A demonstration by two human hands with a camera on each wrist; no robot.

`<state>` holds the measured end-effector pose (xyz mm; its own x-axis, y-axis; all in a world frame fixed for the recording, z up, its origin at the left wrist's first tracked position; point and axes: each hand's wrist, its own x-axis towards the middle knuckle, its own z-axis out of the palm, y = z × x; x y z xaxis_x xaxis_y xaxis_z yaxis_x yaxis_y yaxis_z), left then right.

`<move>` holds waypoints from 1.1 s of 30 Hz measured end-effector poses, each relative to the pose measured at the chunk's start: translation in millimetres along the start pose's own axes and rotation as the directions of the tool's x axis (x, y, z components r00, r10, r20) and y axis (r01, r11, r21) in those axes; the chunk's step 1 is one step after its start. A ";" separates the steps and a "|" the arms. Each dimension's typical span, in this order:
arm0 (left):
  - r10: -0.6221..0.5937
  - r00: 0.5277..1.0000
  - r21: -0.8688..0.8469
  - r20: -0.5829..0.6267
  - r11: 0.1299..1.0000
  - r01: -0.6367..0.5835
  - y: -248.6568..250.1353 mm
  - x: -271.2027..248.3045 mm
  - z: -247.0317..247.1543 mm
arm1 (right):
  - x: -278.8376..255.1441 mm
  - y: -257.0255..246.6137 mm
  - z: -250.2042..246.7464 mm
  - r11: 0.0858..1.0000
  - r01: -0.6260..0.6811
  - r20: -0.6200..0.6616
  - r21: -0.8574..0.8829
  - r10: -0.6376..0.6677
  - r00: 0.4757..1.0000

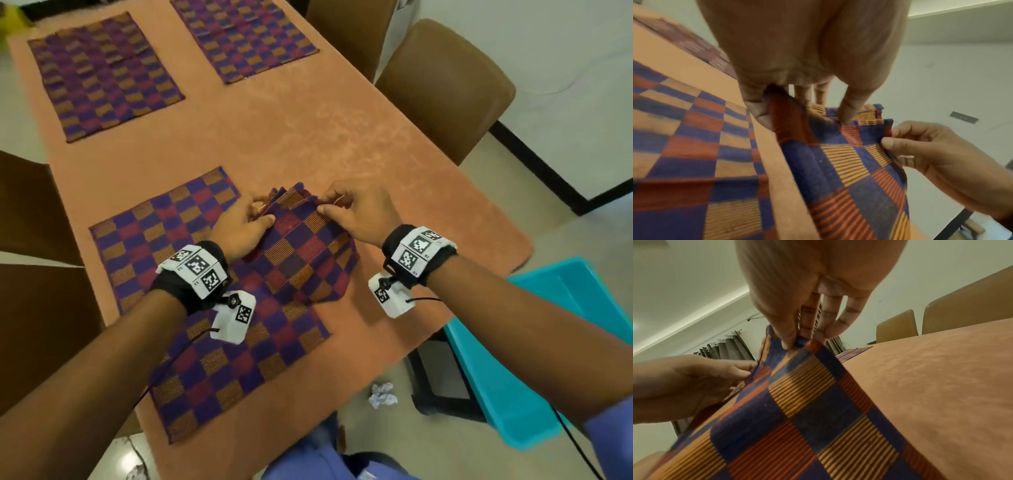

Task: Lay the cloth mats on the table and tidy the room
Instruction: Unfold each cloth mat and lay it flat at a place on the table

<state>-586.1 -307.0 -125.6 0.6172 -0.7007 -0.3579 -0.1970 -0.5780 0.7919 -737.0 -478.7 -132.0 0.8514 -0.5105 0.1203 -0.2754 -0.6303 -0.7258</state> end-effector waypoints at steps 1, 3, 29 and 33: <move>0.064 0.998 0.106 -0.017 0.992 -0.062 -4.4 3.4 -2.1 | 4.6 -1.1 1.8 1.000 0.017 -0.001 0.008 -0.017 1.000; 0.238 0.971 0.316 0.002 0.921 -0.227 -11.0 9.2 -10.9 | 14.0 -5.5 5.5 0.997 0.076 0.031 0.006 -0.076 0.997; 0.453 0.889 0.413 0.069 0.798 -0.439 117.5 66.1 -17.2 | 5.9 51.9 -118.7 0.810 -0.472 0.405 0.349 0.324 0.855; 0.413 0.900 0.536 0.135 0.734 -0.417 120.5 92.1 21.6 | -9.5 92.0 -122.5 0.790 -0.566 0.258 0.237 0.510 0.820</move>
<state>-569.4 -450.3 -73.8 0.3717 -0.9263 -0.0615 -0.8101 -0.3560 0.4658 -825.1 -603.5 -116.9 0.6732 -0.5894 -0.4466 -0.5936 -0.0705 -0.8017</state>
